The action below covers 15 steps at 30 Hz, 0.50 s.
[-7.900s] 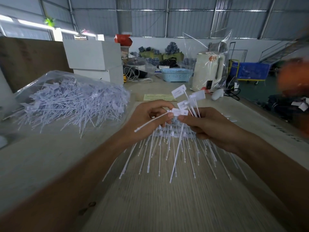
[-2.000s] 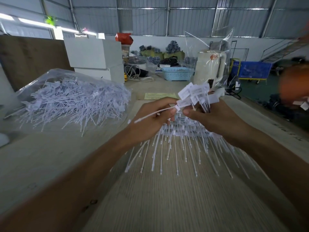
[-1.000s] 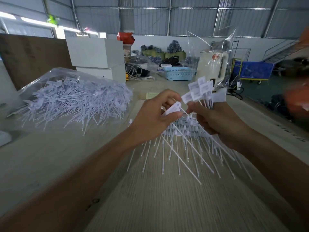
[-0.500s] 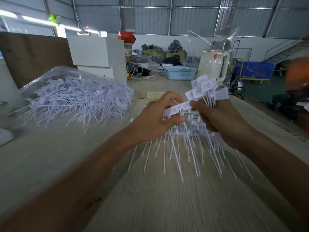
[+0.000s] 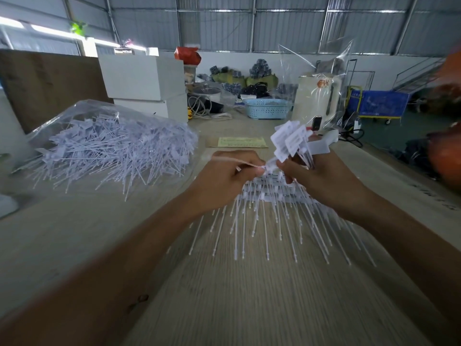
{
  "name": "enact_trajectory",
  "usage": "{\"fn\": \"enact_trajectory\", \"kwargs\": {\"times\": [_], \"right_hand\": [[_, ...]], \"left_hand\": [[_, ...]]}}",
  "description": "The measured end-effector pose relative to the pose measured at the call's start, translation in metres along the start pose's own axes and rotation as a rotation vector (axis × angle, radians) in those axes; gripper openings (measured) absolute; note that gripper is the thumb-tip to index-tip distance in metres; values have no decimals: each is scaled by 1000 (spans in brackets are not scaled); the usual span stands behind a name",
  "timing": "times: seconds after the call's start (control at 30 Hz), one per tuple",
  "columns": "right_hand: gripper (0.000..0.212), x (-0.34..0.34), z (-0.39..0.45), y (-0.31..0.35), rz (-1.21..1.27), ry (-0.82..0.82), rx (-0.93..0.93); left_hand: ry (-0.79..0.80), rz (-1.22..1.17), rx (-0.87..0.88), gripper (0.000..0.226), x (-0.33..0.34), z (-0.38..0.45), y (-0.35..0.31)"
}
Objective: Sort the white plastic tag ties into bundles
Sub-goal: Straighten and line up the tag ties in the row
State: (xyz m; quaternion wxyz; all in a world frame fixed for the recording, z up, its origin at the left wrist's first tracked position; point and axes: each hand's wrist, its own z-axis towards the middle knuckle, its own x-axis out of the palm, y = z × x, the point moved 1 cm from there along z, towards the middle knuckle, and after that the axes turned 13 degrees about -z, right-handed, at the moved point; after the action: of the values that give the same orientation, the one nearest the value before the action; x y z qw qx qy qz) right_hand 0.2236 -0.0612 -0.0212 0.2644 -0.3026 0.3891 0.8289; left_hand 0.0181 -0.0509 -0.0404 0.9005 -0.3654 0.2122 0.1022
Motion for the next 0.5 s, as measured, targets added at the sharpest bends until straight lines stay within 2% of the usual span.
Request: {"fn": "enact_trajectory", "kwargs": {"times": [0.07, 0.17, 0.3, 0.4, 0.5], "right_hand": [[21, -1, 1, 0, -61, -7, -27], [28, 0, 1, 3, -27, -26, -42], [39, 4, 1, -1, -38, -32, -4], [36, 4, 1, 0, -72, -20, -19], [34, 4, 0, 0, -207, 2, -52]], "left_hand": [[20, -61, -34, 15, -1, 1, 2], [-9, -135, -59, 11, -2, 1, 1], [-20, -151, -33, 21, 2, -2, -2], [-36, -169, -42, 17, 1, -2, -4], [-39, -220, -37, 18, -1, -1, -7]]}}
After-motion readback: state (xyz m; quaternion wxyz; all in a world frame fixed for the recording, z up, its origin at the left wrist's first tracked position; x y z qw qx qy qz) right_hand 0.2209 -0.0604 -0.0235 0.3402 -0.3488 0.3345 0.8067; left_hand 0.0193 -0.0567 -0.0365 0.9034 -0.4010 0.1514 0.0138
